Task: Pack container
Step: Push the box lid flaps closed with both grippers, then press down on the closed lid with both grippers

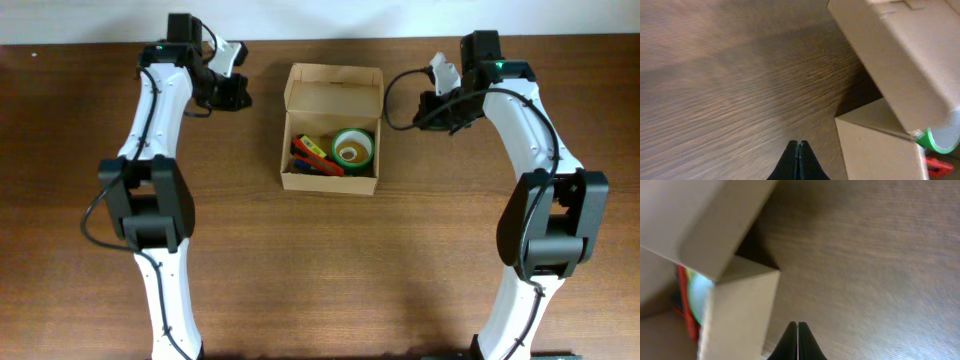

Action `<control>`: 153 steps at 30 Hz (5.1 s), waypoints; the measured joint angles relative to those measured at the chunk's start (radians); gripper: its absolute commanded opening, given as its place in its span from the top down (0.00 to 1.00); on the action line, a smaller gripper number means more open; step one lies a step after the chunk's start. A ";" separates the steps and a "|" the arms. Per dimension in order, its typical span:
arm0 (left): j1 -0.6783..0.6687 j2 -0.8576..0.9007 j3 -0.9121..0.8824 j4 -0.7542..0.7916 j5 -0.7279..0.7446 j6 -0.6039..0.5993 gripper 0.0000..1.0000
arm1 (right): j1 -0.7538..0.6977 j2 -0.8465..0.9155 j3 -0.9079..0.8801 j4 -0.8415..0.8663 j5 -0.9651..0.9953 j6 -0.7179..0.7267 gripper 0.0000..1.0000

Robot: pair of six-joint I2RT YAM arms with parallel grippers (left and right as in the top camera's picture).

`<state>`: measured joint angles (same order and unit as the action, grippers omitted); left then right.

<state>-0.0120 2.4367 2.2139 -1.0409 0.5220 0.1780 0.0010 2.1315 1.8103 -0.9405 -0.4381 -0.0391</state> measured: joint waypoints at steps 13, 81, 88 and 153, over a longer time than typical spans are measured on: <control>0.000 0.066 -0.005 0.111 0.187 -0.065 0.99 | -0.026 0.187 0.006 0.092 -0.220 0.105 0.96; -0.038 0.222 0.107 0.708 0.727 -0.507 0.98 | -0.026 0.262 0.103 0.470 -0.685 0.344 0.96; -0.032 0.222 0.180 0.700 0.782 -0.499 0.98 | -0.026 0.262 0.274 0.236 -0.669 0.273 0.96; -0.230 -0.327 -0.082 -0.234 -0.157 0.293 0.98 | 0.235 -0.082 0.344 -0.511 0.110 -0.095 0.96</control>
<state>-0.2417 2.1098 2.1319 -1.2747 0.3649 0.4706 0.2359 2.0491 2.1544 -1.4513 -0.3283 -0.1345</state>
